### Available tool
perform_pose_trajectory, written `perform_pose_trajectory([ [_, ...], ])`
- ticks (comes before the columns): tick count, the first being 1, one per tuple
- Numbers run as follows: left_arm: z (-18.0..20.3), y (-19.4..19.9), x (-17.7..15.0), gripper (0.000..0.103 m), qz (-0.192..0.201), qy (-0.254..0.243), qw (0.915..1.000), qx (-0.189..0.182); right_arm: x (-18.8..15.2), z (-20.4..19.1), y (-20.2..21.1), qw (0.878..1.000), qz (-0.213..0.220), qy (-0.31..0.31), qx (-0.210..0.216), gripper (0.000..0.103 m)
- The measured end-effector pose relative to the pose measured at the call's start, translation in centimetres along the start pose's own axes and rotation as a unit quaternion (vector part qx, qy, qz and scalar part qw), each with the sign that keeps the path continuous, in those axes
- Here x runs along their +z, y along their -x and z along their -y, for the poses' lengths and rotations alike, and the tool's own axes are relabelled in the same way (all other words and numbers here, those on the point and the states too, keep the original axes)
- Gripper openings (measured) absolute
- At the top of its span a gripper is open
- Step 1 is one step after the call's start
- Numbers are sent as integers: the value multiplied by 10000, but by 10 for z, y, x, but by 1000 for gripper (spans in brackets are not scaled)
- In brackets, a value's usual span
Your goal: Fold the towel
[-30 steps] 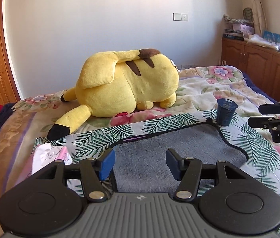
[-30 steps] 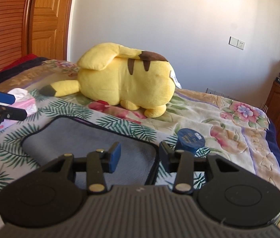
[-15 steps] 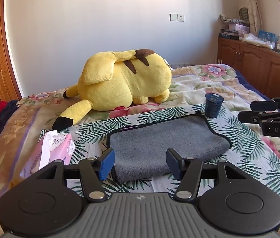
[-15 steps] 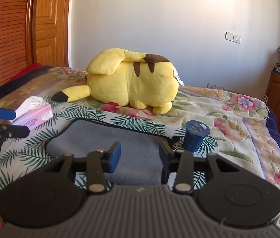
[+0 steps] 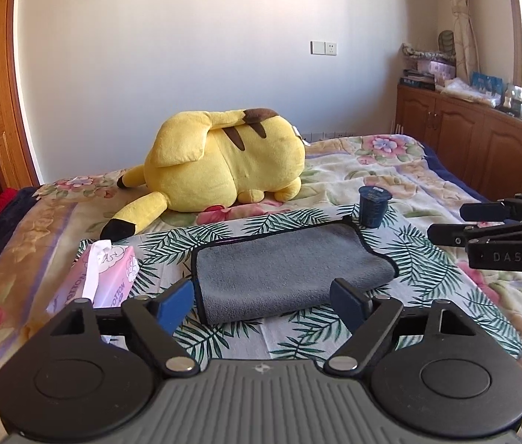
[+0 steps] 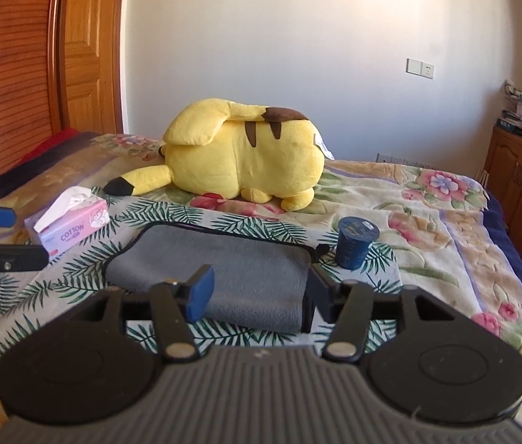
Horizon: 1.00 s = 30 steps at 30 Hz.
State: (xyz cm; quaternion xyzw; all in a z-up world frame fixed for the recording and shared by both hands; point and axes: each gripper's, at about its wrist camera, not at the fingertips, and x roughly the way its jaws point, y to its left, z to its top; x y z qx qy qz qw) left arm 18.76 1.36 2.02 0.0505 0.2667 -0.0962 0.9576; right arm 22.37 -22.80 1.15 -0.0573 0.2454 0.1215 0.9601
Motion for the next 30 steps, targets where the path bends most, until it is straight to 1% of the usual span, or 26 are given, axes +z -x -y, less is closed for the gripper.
perform_pose_trajectory([
  [2,2,9,-1,71,11,18,10000,9,-2,0,6,10000,16,-48,-18,63],
  [4,4,19,-1,73,44,4,10000,22,-4,1,12,10000,7,-66,-20,65],
  [5,5,23,-1,76,62,9,10000,27,-5,1,15,10000,8,-67,-24,70],
  [6,5,28,-1,78,80,23,10000,27,-6,1,19,10000,14,-63,-32,80],
  [8,7,37,-3,87,118,66,9999,25,-8,1,28,9999,81,-63,-55,91],
  [14,12,60,-3,87,143,163,9997,-102,-11,1,53,9999,78,-101,-29,93],
  [17,15,72,-5,87,203,158,9996,-83,-10,0,65,9998,151,-128,-62,103],
  [21,19,87,-10,87,304,173,9994,-13,-9,-1,78,9996,211,-148,-65,103],
  [25,22,98,-22,87,430,235,9988,97,-12,-3,89,9993,285,-242,-55,103],
  [30,23,104,-46,87,368,324,9987,165,-20,-8,100,9991,347,-237,-16,103],
])
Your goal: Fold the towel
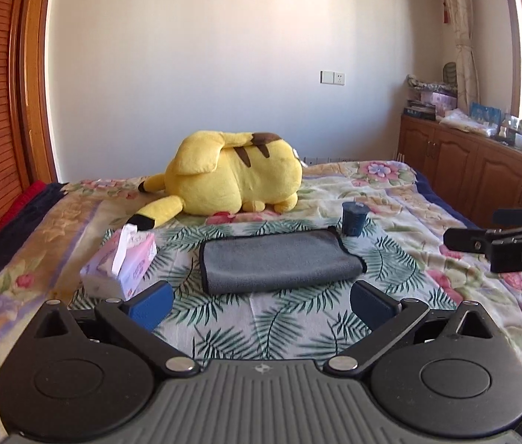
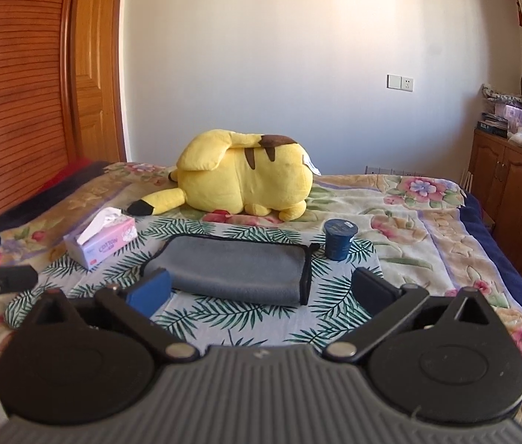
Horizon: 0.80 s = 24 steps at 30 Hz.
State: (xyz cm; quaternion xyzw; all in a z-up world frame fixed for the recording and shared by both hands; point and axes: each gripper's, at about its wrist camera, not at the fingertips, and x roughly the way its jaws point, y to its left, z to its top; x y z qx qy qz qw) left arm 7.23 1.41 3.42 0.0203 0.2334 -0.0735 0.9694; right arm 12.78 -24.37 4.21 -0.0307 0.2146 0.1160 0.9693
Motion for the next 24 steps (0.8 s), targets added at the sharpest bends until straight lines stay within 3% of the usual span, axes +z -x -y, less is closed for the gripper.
perform_pose_trajectory([
  [14,9,25,-25,87,-55,-322,9991,284,-22,-21,29,9996,154,178,137,103],
  [24,20,40,-42,87,42,-182,9992,364,-39,-32,47,9996,161,116,176,103],
])
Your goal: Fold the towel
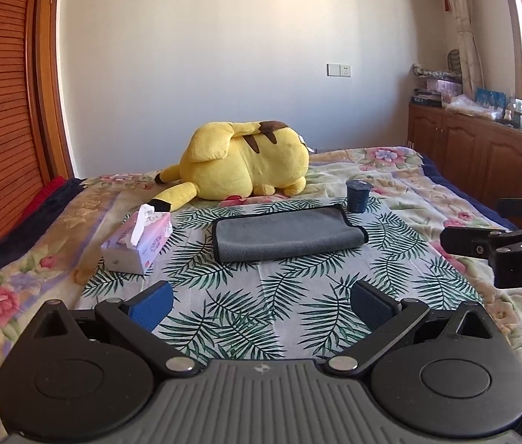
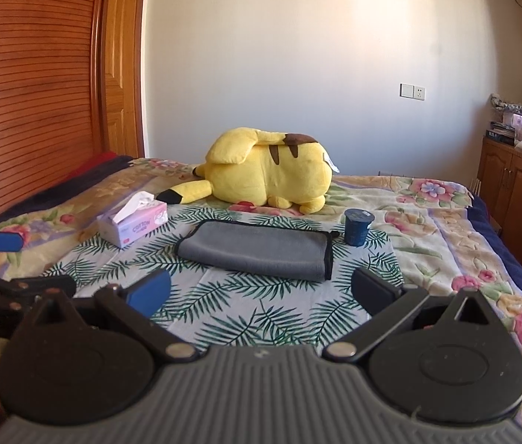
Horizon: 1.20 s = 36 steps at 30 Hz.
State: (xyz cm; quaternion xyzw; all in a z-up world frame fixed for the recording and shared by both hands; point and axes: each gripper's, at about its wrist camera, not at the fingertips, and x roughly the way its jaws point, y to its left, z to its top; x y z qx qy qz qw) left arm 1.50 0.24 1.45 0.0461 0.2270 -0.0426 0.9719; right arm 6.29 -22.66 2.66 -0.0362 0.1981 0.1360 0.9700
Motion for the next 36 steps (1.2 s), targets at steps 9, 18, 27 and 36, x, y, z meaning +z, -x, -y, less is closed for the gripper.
perform_pose_trajectory([
  [9,-5,-1,-15,87,47,79,9999,142,-16,0,4,9999,-92,68,-66,103],
  [18,-7,-10,-29,87,-61,26,9998,182,-29,5,-2,9998,-186,-37,-67,103],
  [27,-5,-15,-34,87,-35,-8,9999,139,-34,14,-8,9992,-259,-252,-150,103],
  [36,-5,-19,-33,87,108,-37,9997,229,-34,19,-7,9988,-142,-386,-272,103],
])
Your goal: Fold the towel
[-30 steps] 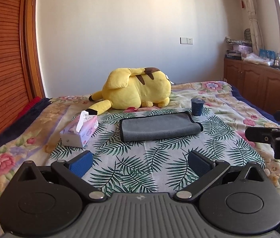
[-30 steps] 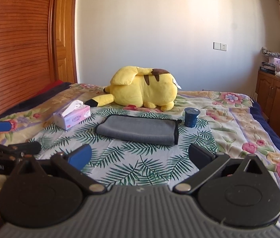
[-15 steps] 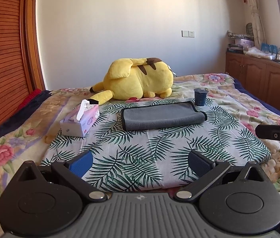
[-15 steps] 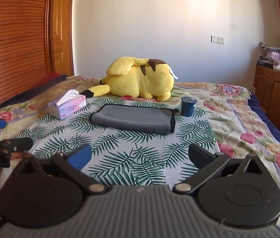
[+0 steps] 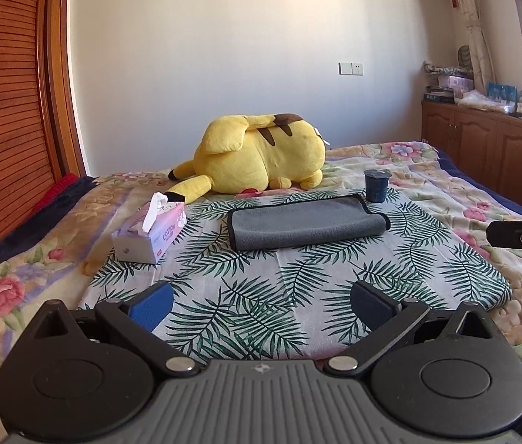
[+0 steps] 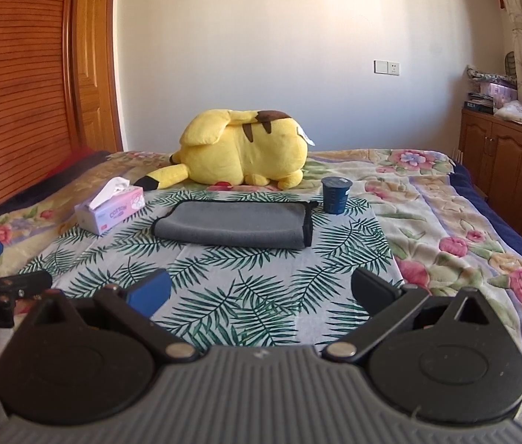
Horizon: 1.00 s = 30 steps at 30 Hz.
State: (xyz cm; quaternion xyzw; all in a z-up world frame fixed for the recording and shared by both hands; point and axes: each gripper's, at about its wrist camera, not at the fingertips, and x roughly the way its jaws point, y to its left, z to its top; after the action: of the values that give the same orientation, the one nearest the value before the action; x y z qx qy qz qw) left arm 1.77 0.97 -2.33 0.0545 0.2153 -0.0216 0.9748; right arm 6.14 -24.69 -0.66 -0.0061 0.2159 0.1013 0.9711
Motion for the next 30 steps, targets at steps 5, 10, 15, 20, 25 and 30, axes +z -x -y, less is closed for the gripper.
perform_pose_trajectory([
  [5,-1,6,0,87,169,0,9998,55,0,0,5,9998,197,-17,-24,103],
  [10,-2,13,2,87,376,19,9993,91,1,2,7,9994,338,-14,-49,103],
  [15,-4,17,3,87,494,94,9987,91,1,4,9,9991,421,-12,-64,103],
  [20,-6,20,5,87,581,143,9982,108,1,6,11,9988,477,-5,-71,103],
  [25,-8,23,6,87,675,126,9975,156,1,6,14,9983,581,7,-87,103],
  [30,-10,28,7,87,741,164,9969,183,1,7,19,9972,734,18,-132,103],
])
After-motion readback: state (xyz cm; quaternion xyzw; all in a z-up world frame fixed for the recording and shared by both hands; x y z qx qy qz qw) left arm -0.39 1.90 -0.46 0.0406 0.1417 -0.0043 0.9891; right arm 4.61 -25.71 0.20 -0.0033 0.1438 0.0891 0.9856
